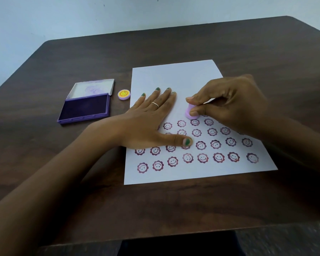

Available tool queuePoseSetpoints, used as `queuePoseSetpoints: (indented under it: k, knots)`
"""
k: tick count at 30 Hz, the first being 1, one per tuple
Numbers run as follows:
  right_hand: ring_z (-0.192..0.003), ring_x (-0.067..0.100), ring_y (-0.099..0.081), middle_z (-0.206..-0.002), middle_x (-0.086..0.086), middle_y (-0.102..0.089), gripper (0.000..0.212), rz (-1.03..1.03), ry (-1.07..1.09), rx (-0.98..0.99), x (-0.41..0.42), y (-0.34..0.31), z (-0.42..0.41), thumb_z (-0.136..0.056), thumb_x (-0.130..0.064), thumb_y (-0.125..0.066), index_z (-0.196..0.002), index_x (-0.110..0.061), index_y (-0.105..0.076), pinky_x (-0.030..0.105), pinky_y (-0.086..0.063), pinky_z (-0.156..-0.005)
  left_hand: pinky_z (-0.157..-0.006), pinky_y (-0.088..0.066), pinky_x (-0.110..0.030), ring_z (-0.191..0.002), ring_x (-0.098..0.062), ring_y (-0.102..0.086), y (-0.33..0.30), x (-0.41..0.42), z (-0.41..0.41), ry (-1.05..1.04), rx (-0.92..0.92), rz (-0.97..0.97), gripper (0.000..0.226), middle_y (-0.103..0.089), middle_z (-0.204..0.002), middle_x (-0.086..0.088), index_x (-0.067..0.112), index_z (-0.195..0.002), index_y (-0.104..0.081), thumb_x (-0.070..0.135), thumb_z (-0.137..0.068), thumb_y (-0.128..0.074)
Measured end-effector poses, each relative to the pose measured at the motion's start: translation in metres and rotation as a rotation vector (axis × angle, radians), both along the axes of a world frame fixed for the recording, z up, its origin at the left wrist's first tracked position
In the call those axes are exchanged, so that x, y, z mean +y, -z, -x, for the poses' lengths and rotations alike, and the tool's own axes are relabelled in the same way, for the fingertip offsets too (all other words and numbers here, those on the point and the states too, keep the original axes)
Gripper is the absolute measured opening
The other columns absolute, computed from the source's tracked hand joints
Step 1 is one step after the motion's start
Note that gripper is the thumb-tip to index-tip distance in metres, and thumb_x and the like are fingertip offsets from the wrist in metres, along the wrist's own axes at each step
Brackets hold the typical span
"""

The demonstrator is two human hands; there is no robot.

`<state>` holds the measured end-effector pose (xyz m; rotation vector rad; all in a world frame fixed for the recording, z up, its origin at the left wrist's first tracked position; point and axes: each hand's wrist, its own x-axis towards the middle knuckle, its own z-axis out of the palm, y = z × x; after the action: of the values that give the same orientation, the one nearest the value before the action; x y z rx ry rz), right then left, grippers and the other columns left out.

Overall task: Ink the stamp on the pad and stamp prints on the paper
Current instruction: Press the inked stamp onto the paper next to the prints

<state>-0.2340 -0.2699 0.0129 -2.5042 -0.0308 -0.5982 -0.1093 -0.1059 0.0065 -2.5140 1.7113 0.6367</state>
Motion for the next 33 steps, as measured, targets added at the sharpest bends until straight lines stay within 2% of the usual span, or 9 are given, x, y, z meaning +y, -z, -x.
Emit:
queuePoseSetpoints:
  k: [4,10,24,33]
  knots:
    - [-0.086,0.007,-0.065,-0.092,-0.002,-0.070,0.032,-0.092,0.006,0.027,-0.0012,0.0003,-0.0002,-0.070,-0.030,-0.070,-0.098,-0.015,-0.069,0.018,-0.053,-0.079,-0.106,0.019,-0.026,-0.130,-0.005,0.034,0.0022,0.0000,-0.0001,-0.003,-0.003,0.008,0.112,0.031,-0.152,0.008,0.026,-0.142,0.027,0.081,-0.063,-0.029]
    - [-0.085,0.010,-0.068,-0.094,0.002,-0.072,0.029,-0.137,0.020,0.009,-0.0008,0.0033,0.0001,-0.071,-0.024,-0.073,-0.096,-0.012,-0.070,0.022,-0.055,-0.077,-0.107,0.019,-0.027,-0.130,-0.004,0.033,0.0016,0.0001,-0.0014,0.003,-0.001,0.011,0.111,0.031,-0.153,0.006,0.025,-0.143,0.026,0.081,-0.067,-0.032]
    - [-0.086,0.008,-0.067,-0.094,0.005,-0.073,0.031,-0.140,0.032,-0.011,-0.0011,0.0062,0.0003,-0.070,-0.025,-0.074,-0.096,-0.009,-0.071,0.022,-0.055,-0.078,-0.107,0.019,-0.028,-0.135,-0.008,0.032,0.0026,0.0008,-0.0015,0.012,0.004,0.018,0.111,0.031,-0.153,0.006,0.025,-0.142,0.027,0.079,-0.064,-0.030]
    - [-0.087,0.007,-0.065,-0.094,0.001,-0.070,0.031,-0.176,0.042,-0.017,-0.0015,0.0061,-0.0009,-0.070,-0.024,-0.073,-0.097,-0.009,-0.070,0.015,-0.052,-0.080,-0.109,0.018,-0.029,-0.138,-0.010,0.030,0.0013,0.0008,-0.0014,0.010,0.000,0.012,0.112,0.030,-0.153,0.006,0.025,-0.143,0.026,0.082,-0.065,-0.031]
